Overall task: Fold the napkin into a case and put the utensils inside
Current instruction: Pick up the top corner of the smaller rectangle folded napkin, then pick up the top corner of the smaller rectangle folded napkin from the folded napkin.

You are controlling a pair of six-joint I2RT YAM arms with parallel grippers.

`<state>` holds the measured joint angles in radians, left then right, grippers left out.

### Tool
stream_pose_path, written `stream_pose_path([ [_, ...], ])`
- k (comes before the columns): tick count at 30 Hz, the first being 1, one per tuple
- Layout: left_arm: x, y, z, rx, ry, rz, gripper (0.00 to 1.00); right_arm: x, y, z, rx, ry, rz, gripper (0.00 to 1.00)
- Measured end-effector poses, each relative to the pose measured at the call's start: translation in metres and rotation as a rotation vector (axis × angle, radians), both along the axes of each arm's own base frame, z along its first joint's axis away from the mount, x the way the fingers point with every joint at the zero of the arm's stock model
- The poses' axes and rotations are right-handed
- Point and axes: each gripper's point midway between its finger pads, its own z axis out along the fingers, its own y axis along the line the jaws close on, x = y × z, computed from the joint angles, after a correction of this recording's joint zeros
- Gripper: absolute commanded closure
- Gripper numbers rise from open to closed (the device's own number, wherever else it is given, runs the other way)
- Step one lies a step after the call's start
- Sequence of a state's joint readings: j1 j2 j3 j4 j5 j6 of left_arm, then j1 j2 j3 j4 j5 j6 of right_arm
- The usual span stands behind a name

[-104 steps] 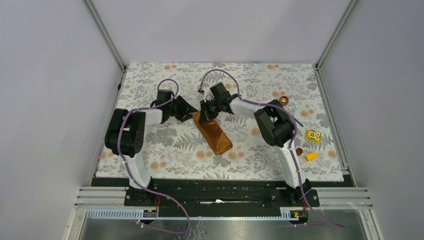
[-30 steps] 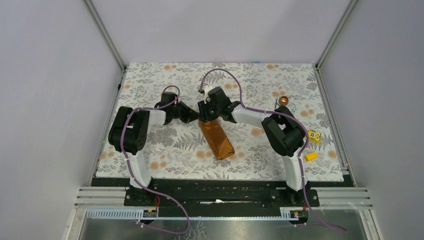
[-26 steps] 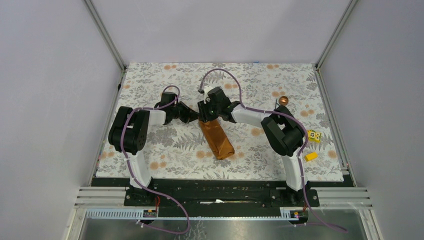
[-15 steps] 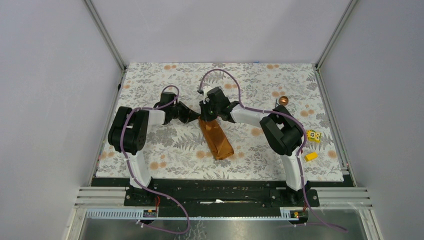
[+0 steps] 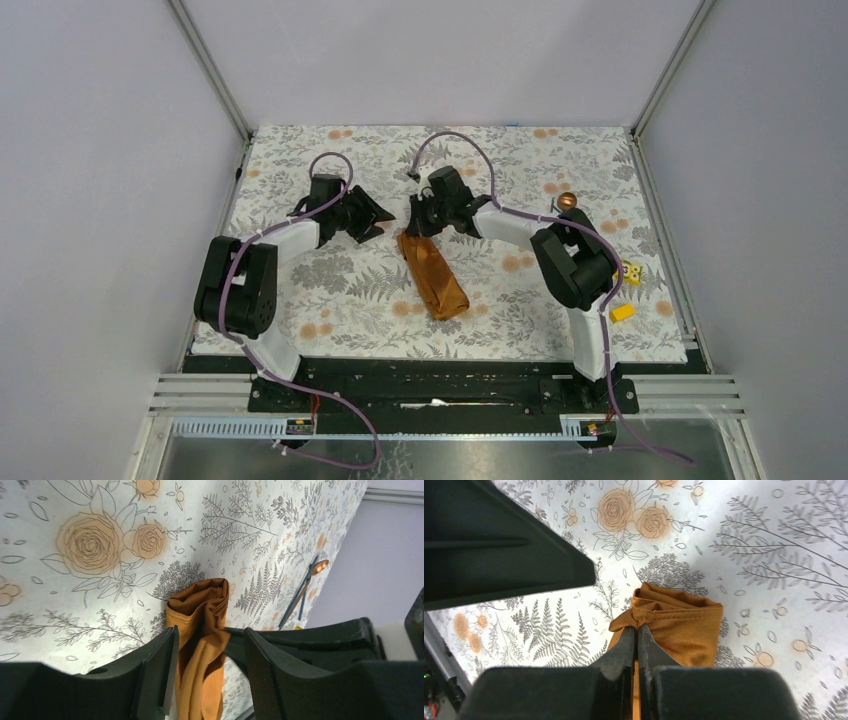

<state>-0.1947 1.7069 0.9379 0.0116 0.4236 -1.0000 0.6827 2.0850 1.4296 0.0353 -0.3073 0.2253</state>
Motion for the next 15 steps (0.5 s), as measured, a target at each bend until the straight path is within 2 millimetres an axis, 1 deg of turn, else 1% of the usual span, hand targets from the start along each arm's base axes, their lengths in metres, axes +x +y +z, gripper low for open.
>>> stream_pose_path([
  [3, -0.001, 0.006, 0.005, 0.051, -0.034, -0.002, 0.45, 0.005, -0.01, 0.01, 0.033, 0.017, -0.019, 1.0],
  [5, -0.002, 0.008, 0.004, 0.08, -0.044, -0.011, 0.51, 0.008, -0.014, 0.015, 0.05, 0.025, -0.025, 1.0],
  [7, -0.006, 0.006, 0.001, 0.106, -0.044, -0.03, 0.55, 0.01, -0.018, 0.019, 0.06, 0.028, -0.034, 1.0],
  [10, -0.018, -0.006, -0.007, 0.163, -0.052, -0.1, 0.64, 0.01, -0.019, 0.021, 0.067, 0.034, -0.029, 1.0],
  [12, -0.027, -0.018, -0.012, 0.208, -0.053, -0.154, 0.7, 0.008, -0.019, 0.021, 0.068, 0.039, -0.026, 1.0],
  [14, -0.036, -0.031, -0.018, 0.28, -0.06, -0.211, 0.79, 0.008, -0.019, 0.021, 0.068, 0.042, -0.026, 1.0],
  [15, -0.039, -0.037, -0.02, 0.317, -0.067, -0.237, 0.81, 0.007, -0.019, 0.02, 0.065, 0.045, -0.027, 1.0],
])
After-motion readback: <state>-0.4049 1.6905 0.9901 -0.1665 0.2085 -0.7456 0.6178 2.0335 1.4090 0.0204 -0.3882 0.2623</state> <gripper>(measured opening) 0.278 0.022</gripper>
